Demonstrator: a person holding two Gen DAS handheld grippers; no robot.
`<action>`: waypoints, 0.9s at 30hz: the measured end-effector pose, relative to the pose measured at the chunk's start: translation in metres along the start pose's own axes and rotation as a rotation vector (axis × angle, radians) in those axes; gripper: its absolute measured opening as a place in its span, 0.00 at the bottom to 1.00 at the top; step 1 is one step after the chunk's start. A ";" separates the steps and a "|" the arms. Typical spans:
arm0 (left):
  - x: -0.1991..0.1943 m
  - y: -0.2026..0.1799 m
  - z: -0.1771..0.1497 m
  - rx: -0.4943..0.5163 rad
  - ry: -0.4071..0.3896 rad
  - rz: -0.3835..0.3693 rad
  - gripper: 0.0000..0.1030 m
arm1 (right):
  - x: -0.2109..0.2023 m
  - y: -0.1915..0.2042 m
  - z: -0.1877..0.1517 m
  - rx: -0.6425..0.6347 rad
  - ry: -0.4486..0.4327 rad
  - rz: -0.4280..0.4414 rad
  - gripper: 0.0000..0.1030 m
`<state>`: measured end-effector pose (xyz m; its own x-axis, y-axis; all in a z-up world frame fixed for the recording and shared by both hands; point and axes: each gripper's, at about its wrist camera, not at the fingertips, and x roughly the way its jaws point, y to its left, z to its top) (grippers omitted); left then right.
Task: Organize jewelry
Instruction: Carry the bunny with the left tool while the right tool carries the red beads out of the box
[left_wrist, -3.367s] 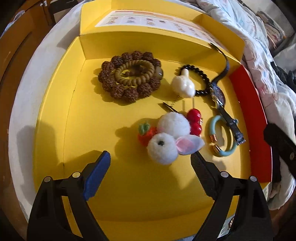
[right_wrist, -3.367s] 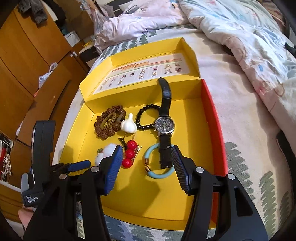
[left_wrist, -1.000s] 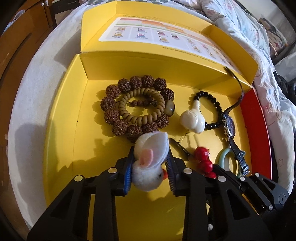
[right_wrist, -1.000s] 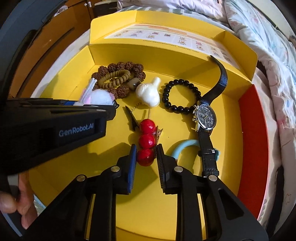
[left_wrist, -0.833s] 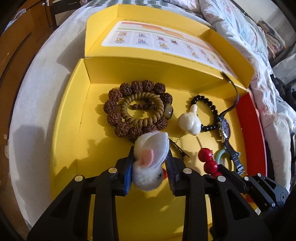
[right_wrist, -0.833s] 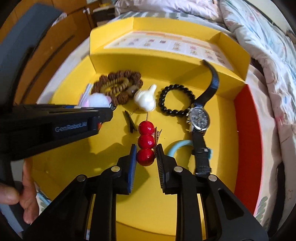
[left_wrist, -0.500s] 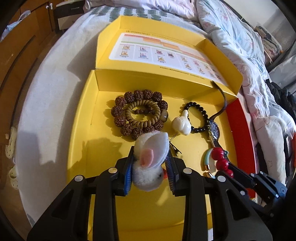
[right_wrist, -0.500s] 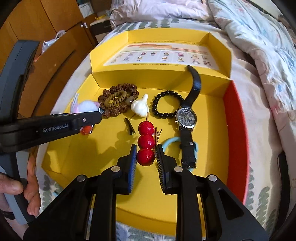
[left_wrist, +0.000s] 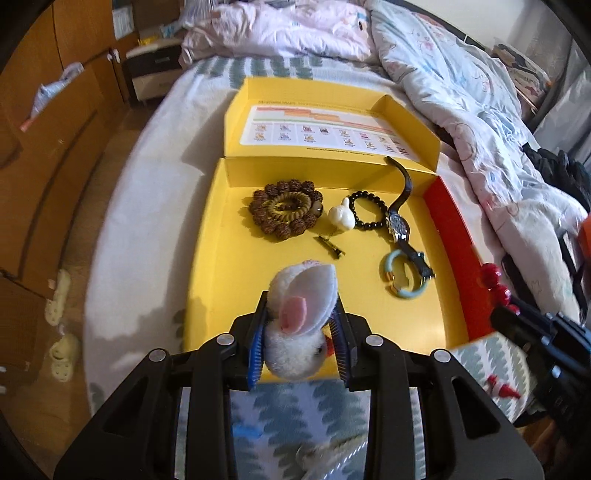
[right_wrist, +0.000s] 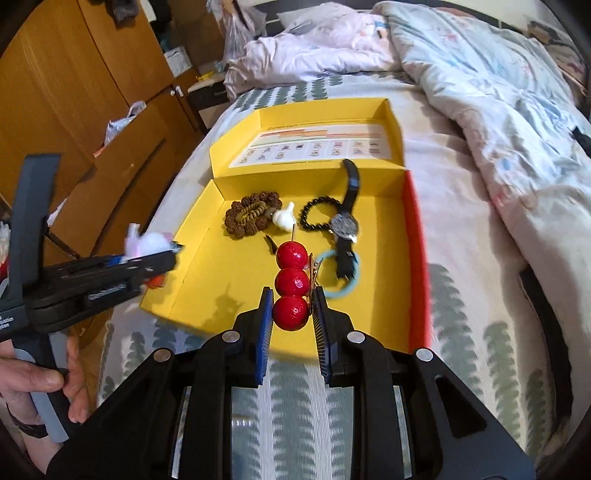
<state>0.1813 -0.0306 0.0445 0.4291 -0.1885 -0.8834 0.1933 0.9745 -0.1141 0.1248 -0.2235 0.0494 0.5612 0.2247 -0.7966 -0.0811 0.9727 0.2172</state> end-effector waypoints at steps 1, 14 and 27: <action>-0.005 0.000 -0.006 0.006 -0.009 0.012 0.30 | -0.007 -0.002 -0.007 0.004 -0.011 -0.005 0.22; -0.031 0.015 -0.095 0.022 -0.026 0.079 0.30 | -0.067 -0.049 -0.080 0.110 -0.072 0.001 0.22; -0.034 0.014 -0.165 0.023 0.001 0.049 0.30 | -0.057 -0.104 -0.103 0.205 -0.024 -0.067 0.22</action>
<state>0.0242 0.0099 -0.0021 0.4377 -0.1408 -0.8880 0.1923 0.9795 -0.0605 0.0161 -0.3317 0.0143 0.5790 0.1560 -0.8003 0.1253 0.9529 0.2764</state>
